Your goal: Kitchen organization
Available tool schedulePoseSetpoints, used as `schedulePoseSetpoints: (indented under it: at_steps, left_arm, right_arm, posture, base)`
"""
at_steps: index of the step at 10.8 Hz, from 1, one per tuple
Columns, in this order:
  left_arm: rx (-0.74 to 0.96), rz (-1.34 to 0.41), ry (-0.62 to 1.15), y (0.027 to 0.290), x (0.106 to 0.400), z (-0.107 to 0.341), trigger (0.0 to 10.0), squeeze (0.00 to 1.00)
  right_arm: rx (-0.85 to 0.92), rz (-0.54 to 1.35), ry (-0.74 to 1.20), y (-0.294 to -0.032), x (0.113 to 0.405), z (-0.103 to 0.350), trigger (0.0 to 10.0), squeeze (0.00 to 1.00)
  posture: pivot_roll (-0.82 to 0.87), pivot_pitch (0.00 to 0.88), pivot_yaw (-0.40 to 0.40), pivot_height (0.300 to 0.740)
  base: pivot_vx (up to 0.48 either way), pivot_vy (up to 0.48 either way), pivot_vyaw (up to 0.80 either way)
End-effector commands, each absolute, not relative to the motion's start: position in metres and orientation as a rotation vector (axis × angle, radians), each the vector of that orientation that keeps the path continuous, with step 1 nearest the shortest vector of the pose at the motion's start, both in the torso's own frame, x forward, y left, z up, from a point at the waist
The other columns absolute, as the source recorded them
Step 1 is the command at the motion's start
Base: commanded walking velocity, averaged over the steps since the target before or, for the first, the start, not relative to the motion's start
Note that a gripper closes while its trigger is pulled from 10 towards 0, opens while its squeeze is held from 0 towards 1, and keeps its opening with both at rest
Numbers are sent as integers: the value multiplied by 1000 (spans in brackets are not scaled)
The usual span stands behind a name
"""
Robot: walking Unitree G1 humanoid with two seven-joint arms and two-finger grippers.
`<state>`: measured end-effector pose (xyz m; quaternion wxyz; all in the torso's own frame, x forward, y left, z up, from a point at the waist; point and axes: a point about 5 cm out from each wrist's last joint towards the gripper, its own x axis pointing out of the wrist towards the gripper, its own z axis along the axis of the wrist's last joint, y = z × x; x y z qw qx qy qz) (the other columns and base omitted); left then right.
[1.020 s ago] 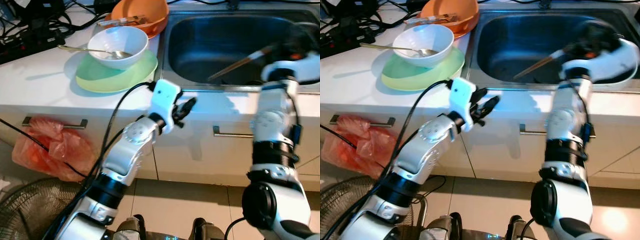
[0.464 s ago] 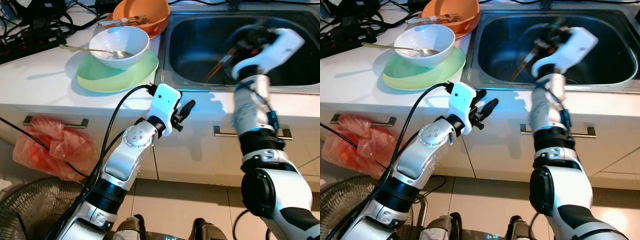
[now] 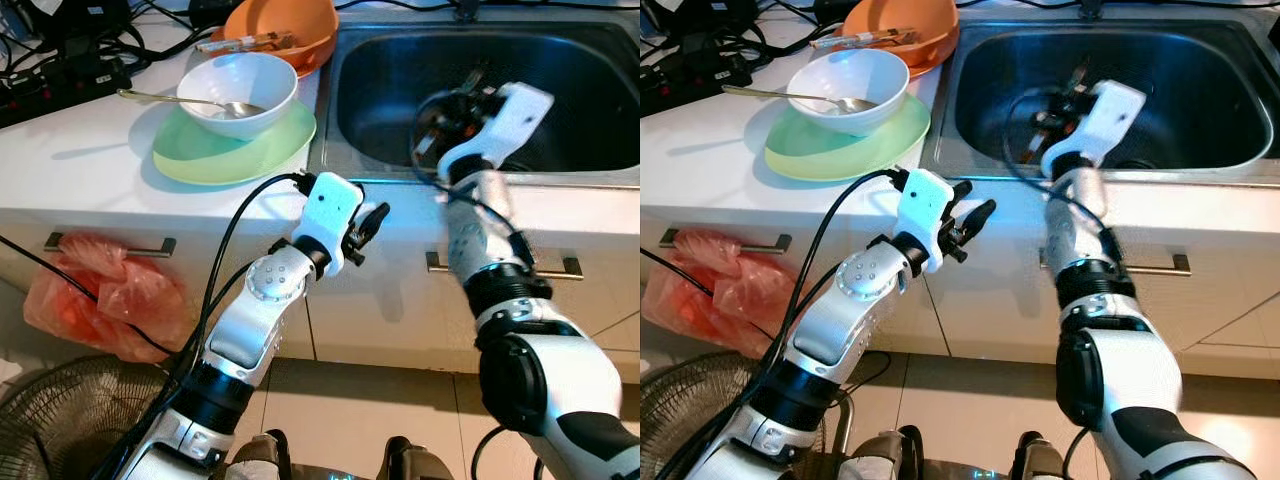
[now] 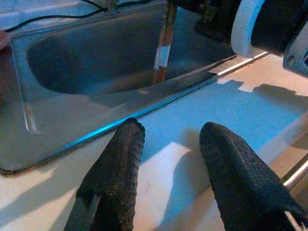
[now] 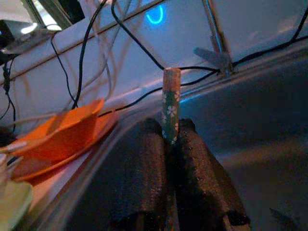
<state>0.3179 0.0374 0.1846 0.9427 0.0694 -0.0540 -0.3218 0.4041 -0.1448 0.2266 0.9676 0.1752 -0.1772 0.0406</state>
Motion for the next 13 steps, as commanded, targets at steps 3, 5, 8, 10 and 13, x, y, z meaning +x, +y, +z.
schedulePoseSetpoints:
  at_steps: [3, 5, 8, 10, 13]
  left_arm:
    - [160, -655, -78, 39, 315, 176, 10000, 0]
    - [156, -652, -79, 39, 315, 176, 10000, 0]
    - [156, -649, -75, 39, 315, 175, 10000, 0]
    - [159, -644, -71, 40, 315, 174, 10000, 0]
    - [148, -615, -77, 43, 318, 174, 10000, 0]
  right_arm:
    - [329, 97, -283, -136, 402, 205, 10000, 0]
    - [332, 103, -294, -136, 403, 208, 10000, 1000]
    - [330, 107, -288, -135, 404, 207, 10000, 141]
    - [340, 103, -290, -135, 404, 208, 10000, 0]
    - [353, 87, -383, -143, 403, 227, 10000, 0]
  posture:
    - [162, 185, 56, 740]
    - [157, 179, 53, 740]
    - [163, 182, 50, 740]
    - [162, 183, 50, 740]
    - [152, 183, 49, 740]
  base:
    - [0, 0, 0]
    - [0, 0, 0]
    - [0, 0, 0]
    - [0, 0, 0]
    - [0, 0, 0]
